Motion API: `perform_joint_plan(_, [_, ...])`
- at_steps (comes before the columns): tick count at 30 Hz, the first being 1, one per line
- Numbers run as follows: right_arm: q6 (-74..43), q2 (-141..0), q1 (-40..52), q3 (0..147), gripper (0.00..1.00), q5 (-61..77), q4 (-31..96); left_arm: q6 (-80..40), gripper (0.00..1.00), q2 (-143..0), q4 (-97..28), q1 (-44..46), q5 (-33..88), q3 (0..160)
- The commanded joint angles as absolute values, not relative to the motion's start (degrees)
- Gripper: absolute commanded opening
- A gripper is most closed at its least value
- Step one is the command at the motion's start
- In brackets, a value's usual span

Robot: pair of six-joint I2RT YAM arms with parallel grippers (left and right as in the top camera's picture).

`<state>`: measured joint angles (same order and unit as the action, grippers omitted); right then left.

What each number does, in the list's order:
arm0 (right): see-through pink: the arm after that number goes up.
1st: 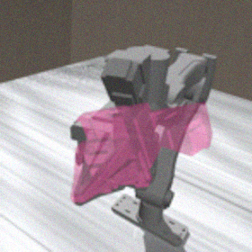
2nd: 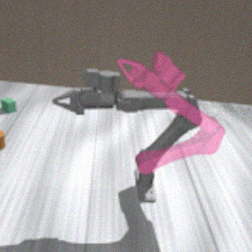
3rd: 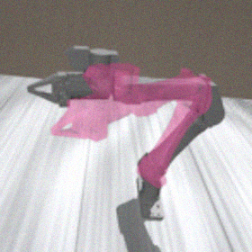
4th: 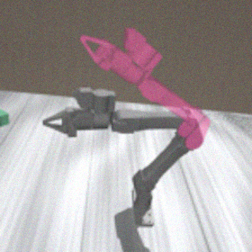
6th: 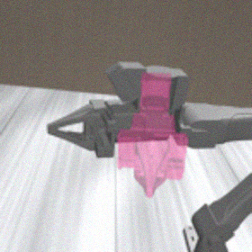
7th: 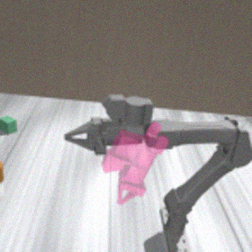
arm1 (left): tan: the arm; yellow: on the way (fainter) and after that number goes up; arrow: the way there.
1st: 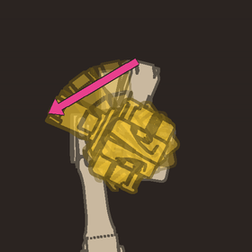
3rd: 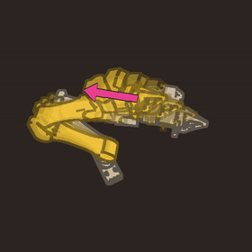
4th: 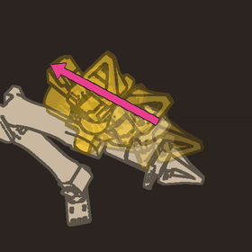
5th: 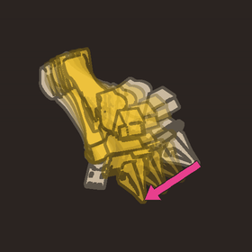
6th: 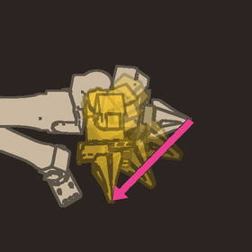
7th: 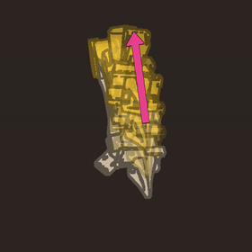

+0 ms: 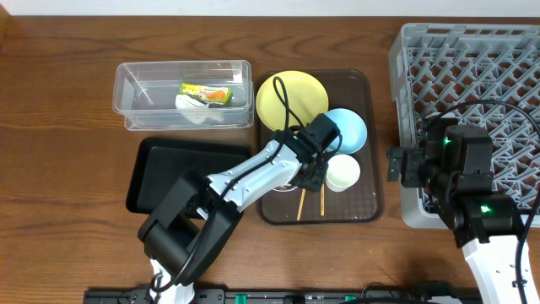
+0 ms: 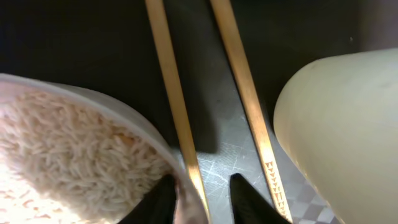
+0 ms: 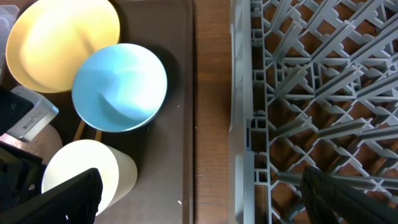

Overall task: Sort waste into correct bins and load items into the dishwasher rack
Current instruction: 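Grasp the rim of the pink rice bowl with the left gripper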

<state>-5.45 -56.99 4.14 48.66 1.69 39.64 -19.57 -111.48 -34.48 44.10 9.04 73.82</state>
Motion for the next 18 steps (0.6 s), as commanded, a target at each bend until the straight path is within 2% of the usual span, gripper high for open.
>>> perform_joint_plan(1, [-5.8, -56.9, 4.6, 49.7, 0.99, 2.0, 39.7, -19.2, 0.24, -112.0, -34.7, 44.2, 9.4, 73.4])
perform_joint_plan(3, [-5.8, -56.9, 4.6, 49.7, 0.99, 2.0, 39.7, -19.2, 0.13, -111.9, -34.7, 44.2, 9.4, 73.4])
perform_joint_plan(6, [-5.8, -56.9, 4.6, 49.7, 0.99, 2.0, 39.7, -19.2, 0.06, -111.3, -35.1, 43.9, 9.3, 73.5])
perform_joint_plan(12, [-5.8, -56.9, 4.6, 49.7, 0.99, 2.0, 39.7, -18.9, 0.06, -106.3, -39.9, 42.3, 7.9, 75.3])
perform_joint_plan(18, [-5.8, -56.9, 4.6, 49.7, 0.99, 2.0, 39.7, -18.5, 0.06, -97.6, -43.1, 36.7, 10.9, 75.3])
